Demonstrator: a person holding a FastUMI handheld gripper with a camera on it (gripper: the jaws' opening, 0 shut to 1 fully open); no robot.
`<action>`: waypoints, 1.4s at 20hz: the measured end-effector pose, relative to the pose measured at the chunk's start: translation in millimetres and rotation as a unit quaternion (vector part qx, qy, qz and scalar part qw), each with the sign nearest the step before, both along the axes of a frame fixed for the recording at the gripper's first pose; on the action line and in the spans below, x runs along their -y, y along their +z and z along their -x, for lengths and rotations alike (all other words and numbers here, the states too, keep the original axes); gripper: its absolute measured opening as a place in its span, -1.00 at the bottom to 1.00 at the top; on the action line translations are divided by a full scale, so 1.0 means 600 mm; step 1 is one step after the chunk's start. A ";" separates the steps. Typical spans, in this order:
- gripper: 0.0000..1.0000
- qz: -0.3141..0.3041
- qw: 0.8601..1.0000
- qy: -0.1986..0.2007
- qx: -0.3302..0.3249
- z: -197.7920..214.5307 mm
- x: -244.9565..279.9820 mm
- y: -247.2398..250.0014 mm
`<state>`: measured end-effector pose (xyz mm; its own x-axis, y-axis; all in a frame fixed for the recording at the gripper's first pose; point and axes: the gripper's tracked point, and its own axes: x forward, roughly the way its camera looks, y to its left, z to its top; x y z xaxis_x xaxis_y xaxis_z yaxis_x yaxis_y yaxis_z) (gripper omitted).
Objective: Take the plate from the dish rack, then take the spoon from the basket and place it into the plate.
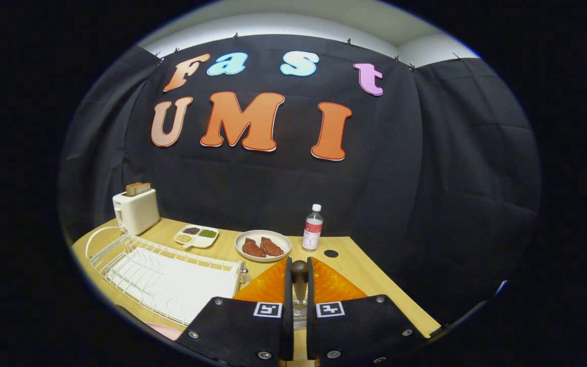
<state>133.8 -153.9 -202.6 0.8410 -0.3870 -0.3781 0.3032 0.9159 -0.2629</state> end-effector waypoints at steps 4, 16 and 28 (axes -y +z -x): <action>-0.80 -0.020 0.999 0.044 0.010 0.022 -0.065 0.037; -0.80 -0.064 0.979 0.190 -0.038 0.111 -0.284 -0.020; -0.80 -0.127 0.958 0.250 -0.060 0.171 -0.347 -0.112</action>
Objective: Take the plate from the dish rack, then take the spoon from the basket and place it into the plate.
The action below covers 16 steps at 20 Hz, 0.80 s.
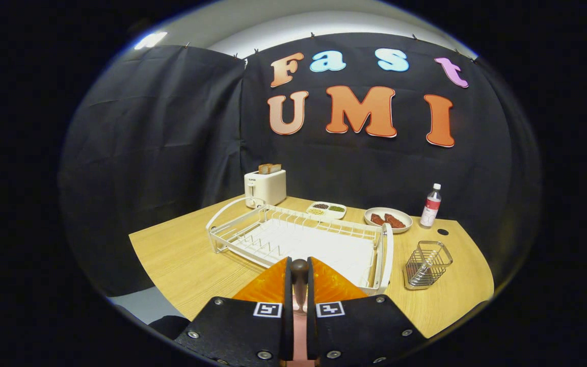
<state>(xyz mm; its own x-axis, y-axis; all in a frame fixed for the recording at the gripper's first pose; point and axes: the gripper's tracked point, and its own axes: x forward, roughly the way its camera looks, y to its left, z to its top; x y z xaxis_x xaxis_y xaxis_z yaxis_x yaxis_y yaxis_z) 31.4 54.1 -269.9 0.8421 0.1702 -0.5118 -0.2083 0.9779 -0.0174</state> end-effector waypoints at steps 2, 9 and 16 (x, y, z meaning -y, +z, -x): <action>-0.80 -0.010 1.000 0.004 -0.003 0.017 0.005 -0.008; -0.78 -0.067 0.998 -0.010 0.002 0.081 0.049 -0.016; -0.69 -0.085 0.995 -0.034 -0.041 0.134 0.069 -0.075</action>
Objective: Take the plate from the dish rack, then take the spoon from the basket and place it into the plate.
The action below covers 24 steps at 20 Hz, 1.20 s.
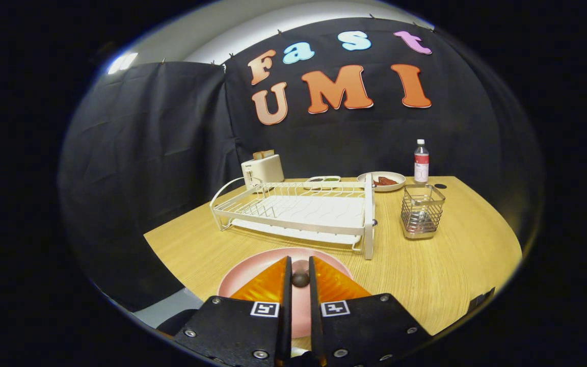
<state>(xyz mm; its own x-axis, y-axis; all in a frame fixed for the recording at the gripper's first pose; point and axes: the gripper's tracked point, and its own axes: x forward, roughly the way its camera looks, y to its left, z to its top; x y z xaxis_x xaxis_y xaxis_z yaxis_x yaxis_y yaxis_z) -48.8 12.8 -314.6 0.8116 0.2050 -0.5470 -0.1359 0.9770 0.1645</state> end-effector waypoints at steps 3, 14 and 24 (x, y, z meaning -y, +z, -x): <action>-0.53 -0.013 1.000 -0.018 0.009 -0.002 0.004 0.009; 0.24 0.043 0.987 -0.109 0.113 -0.029 0.044 0.126; 0.62 0.086 0.964 -0.148 0.203 -0.009 0.045 0.223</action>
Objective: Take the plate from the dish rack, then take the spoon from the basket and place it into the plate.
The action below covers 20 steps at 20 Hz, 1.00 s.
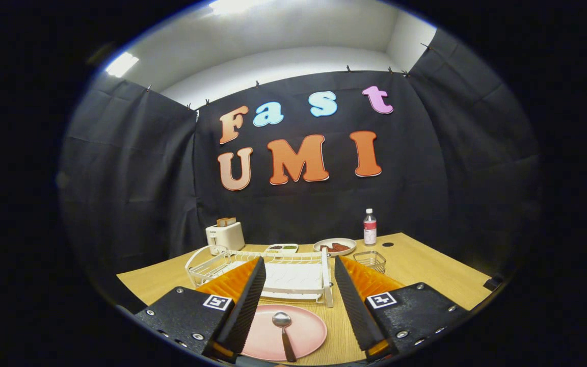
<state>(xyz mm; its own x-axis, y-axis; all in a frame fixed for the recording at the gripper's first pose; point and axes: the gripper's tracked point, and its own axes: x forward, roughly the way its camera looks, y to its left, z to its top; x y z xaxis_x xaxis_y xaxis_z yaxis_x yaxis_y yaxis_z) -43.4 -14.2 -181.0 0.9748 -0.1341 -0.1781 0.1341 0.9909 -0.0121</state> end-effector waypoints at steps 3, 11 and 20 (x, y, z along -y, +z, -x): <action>0.66 0.018 1.000 0.004 0.020 0.001 -0.014 0.018; 0.70 -0.006 0.999 0.016 0.035 -0.006 -0.039 0.023; 0.70 -0.007 0.998 -0.013 0.061 -0.015 -0.021 0.033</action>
